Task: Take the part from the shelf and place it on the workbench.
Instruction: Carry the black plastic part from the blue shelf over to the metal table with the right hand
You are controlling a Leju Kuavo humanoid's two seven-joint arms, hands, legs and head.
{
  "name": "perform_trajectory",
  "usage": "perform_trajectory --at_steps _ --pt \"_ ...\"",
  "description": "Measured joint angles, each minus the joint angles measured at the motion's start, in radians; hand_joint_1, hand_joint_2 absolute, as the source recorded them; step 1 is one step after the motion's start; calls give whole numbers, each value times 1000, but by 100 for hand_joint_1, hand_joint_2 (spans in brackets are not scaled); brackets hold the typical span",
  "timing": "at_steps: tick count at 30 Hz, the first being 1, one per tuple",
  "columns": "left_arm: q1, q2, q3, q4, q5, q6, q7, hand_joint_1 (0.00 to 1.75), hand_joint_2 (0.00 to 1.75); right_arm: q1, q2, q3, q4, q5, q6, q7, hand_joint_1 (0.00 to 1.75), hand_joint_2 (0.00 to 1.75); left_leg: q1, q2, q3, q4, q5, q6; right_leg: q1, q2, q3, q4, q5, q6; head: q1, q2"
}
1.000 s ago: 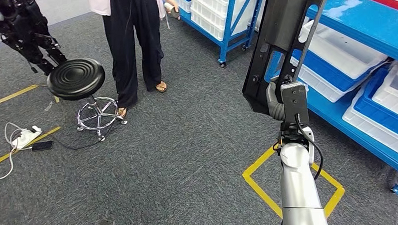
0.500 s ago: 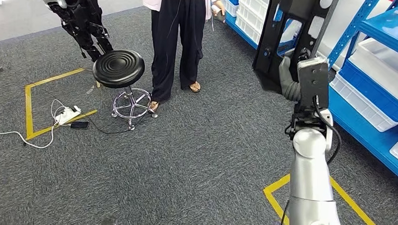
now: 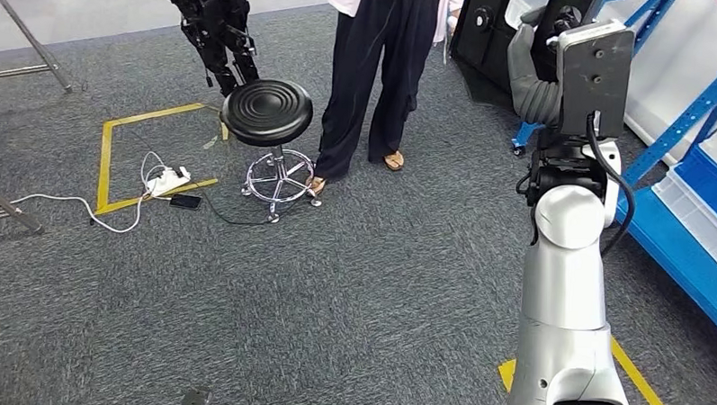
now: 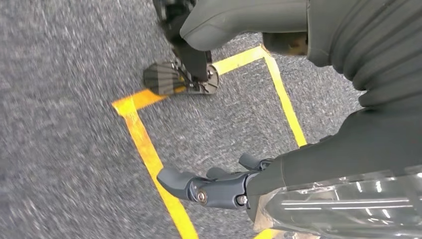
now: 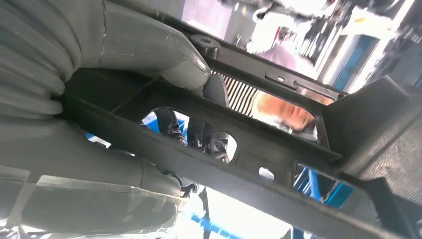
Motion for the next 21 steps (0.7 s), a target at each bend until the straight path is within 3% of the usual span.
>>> perform_trajectory --at_steps 2,4,6,7,8,10,12,14,15,17,18,19,21 --pt "0 1 1 0 1 0 0 0 175 -5 3 2 0 1 1 2 175 175 3 -23 5 -7 6 16 -7 48 -29 65 -34 3 1 0" --pt "-3 1 1 0 1 0 1 0 175 -6 1 3 0 1 2 3 175 175 5 -49 5 -8 7 25 -11 98 -98 201 -88 0 2 0" --pt "-2 -1 1 0 1 -1 1 0 175 -4 -1 3 1 2 3 4 175 175 5 -81 6 -8 6 26 -10 108 -154 294 -109 6 3 0" --pt "-2 -1 1 0 1 -1 2 0 175 -5 -2 4 1 1 3 4 175 175 5 -98 6 -7 6 26 -10 111 -156 283 -94 13 3 0" --pt "-1 -1 1 0 1 -1 2 0 175 -6 -2 4 1 1 3 5 175 175 5 -114 7 -7 6 25 -12 115 -138 234 -65 21 4 0" --pt "-1 -1 1 0 2 -1 3 0 175 -13 0 6 2 2 5 9 175 175 4 -144 6 -4 5 21 -20 156 -77 88 1 33 5 0" --pt "0 -1 2 0 5 -1 3 0 175 -22 7 10 7 4 9 14 175 175 3 -166 0 -3 6 11 -23 186 -44 12 32 26 6 0" --pt "3 -1 2 0 6 1 4 0 175 -35 22 16 15 12 16 25 175 175 4 -183 -7 -6 11 -1 -21 171 -42 6 36 9 6 0" --pt "5 1 1 0 5 1 5 0 175 -44 32 21 21 19 19 33 175 175 4 -173 -11 -1 9 -6 -23 161 -40 4 38 1 6 0" --pt "4 3 1 0 4 2 7 0 175 -68 56 35 35 36 25 54 175 175 2 -113 -37 53 -20 -15 -27 137 -34 -1 39 -19 0 0" --pt "3 4 1 0 3 2 7 0 175 -82 67 41 45 46 28 65 175 175 3 -76 -63 109 -49 -18 -24 124 -31 -2 37 -28 -2 0" --pt "1 4 1 0 1 2 7 0 175 -97 76 48 58 56 31 76 175 175 5 -54 -97 177 -82 -22 -20 110 -29 -3 35 -36 -4 0" --pt "0 3 1 0 0 1 8 0 175 -123 93 60 87 75 35 96 175 175 12 -42 -153 283 -119 -28 -14 80 -26 -2 31 -42 -5 0"
